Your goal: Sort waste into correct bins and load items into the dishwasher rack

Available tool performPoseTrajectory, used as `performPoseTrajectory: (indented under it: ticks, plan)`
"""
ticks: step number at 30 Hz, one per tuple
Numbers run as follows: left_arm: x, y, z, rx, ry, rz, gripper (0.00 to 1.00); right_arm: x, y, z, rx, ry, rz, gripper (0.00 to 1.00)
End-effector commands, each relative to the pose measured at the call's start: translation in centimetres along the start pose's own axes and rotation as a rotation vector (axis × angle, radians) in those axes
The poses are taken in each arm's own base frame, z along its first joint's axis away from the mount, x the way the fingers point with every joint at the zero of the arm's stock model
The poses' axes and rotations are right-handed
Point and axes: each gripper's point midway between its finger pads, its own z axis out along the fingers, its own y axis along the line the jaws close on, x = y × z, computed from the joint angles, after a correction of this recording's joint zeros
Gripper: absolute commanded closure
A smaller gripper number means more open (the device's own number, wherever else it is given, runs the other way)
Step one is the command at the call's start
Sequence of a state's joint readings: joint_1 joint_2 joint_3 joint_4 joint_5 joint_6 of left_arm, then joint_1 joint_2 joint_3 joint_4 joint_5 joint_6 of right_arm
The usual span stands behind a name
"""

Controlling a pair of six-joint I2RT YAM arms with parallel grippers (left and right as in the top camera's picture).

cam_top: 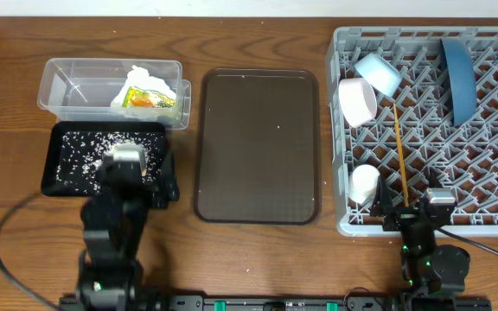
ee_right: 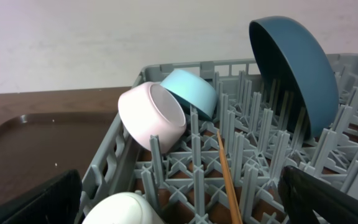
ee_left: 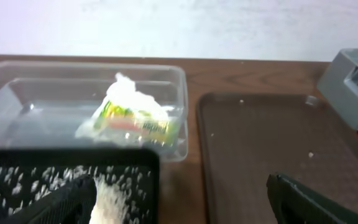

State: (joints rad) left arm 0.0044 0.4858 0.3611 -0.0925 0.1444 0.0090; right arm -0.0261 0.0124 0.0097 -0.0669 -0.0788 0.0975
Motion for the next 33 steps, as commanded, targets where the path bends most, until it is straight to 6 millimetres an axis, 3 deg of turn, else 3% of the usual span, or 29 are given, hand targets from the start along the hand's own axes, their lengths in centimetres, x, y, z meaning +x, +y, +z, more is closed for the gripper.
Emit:
performPoseTrajectory:
  ticks: [1, 7, 15, 33]
  plan:
    - [1.8, 0.3, -0.8, -0.006, -0.047, 0.017, 0.1, 0.1, 0.3, 0.0, -0.013, -0.002, -0.01, 0.01]
    - [4.3, 0.4, -1.2, -0.003, -0.122, 0.024, 0.1, 0.1, 0.3, 0.0, -0.013, -0.002, -0.01, 0.01]
    - [6.0, 0.5, -1.0, 0.0, -0.153, 0.028, 0.1, 0.1, 0.3, 0.0, -0.013, -0.002, -0.01, 0.01]
    - [5.8, 0.5, -1.1, 0.0, -0.161, 0.029, 0.1, 0.1, 0.3, 0.0, -0.013, -0.002, -0.01, 0.01]
